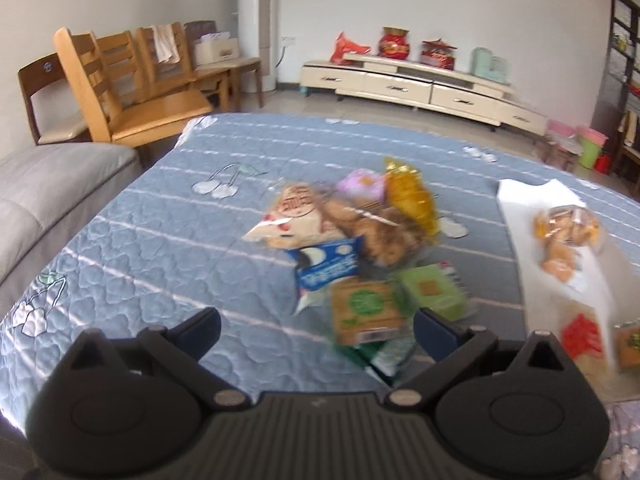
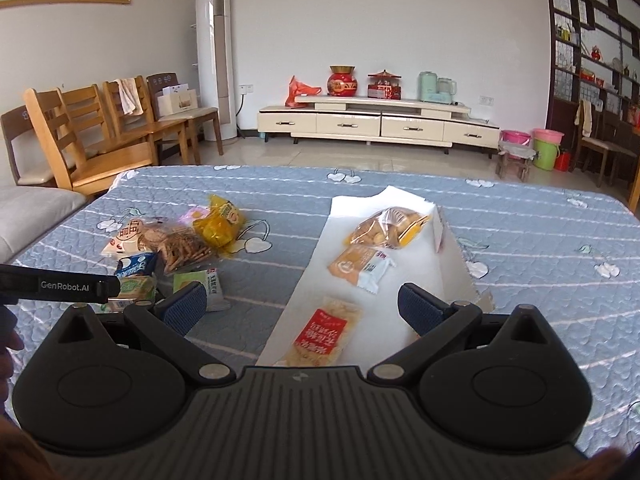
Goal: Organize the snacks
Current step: 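Grasp the green-labelled square cake packet with the left tool while the right tool moves to the pile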
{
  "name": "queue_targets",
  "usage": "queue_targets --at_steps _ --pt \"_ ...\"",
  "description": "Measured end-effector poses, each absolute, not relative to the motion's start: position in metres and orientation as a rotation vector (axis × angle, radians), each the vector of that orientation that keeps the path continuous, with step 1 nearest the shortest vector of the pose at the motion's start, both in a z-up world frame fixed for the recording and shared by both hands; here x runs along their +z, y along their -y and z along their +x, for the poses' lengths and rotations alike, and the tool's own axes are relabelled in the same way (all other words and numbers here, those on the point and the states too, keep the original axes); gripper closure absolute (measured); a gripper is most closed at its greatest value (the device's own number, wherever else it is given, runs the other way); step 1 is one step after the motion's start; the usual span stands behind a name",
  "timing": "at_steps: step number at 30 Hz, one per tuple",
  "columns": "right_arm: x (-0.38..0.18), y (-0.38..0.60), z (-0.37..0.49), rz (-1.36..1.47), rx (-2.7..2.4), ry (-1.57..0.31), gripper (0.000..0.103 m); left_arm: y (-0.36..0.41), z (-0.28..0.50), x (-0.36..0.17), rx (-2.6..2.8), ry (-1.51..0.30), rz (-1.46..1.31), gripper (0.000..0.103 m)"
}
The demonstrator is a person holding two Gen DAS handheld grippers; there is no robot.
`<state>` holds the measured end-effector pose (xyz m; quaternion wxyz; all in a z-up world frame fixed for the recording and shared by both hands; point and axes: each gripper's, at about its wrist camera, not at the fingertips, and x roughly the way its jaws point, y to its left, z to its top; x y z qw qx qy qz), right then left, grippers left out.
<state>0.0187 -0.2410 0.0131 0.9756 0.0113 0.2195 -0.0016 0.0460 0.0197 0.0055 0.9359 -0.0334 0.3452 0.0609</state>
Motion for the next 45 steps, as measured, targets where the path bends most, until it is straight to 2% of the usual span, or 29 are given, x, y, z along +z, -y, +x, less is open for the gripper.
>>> queue_targets --at_steps 11,12,14,19,20,22,24,27,28,29,31,32,35,45 --pt "0.006 0.241 0.021 0.036 0.025 -0.466 0.000 0.007 0.089 -0.022 0.110 -0.767 0.034 0.001" --pt "0.006 0.241 0.020 0.037 0.025 -0.468 0.000 0.006 0.090 -0.025 0.099 -0.764 0.029 0.004" --pt "0.006 0.242 0.021 0.038 0.026 -0.471 0.000 -0.001 0.089 -0.025 0.064 -0.765 -0.035 0.035" --pt "0.004 0.236 0.023 0.026 0.050 -0.484 0.000 -0.017 0.080 -0.018 0.038 -0.763 -0.065 0.080" --pt "0.003 0.233 0.024 0.022 0.065 -0.485 0.000 -0.022 0.076 -0.017 0.040 -0.761 -0.066 0.086" --pt "0.002 0.224 0.026 0.001 0.105 -0.484 0.000 -0.033 0.068 -0.017 0.048 -0.754 -0.045 0.087" --pt "0.000 0.212 0.028 -0.028 0.147 -0.494 0.000 -0.047 0.058 -0.019 0.044 -0.756 -0.031 0.086" --pt "-0.002 0.194 0.032 -0.058 0.213 -0.512 0.000 -0.070 0.042 -0.024 0.028 -0.754 -0.038 0.076" --pt "-0.003 0.187 0.033 -0.066 0.230 -0.518 0.000 -0.077 0.037 -0.025 0.024 -0.747 -0.039 0.064" --pt "-0.003 0.182 0.034 -0.073 0.244 -0.523 0.000 -0.084 0.032 -0.027 0.022 -0.734 -0.039 0.041" --pt "-0.005 0.172 0.035 -0.087 0.267 -0.533 0.000 -0.095 0.021 -0.027 0.041 -0.692 -0.036 0.014" --pt "-0.005 0.169 0.036 -0.093 0.275 -0.538 0.000 -0.099 0.017 -0.026 0.038 -0.664 -0.041 0.009" --pt "-0.007 0.159 0.037 -0.114 0.295 -0.551 0.000 -0.108 0.014 -0.024 0.021 -0.639 -0.068 0.001" --pt "-0.017 0.132 0.056 -0.187 0.346 -0.584 0.000 -0.088 0.066 -0.038 0.071 -0.681 -0.136 0.002"
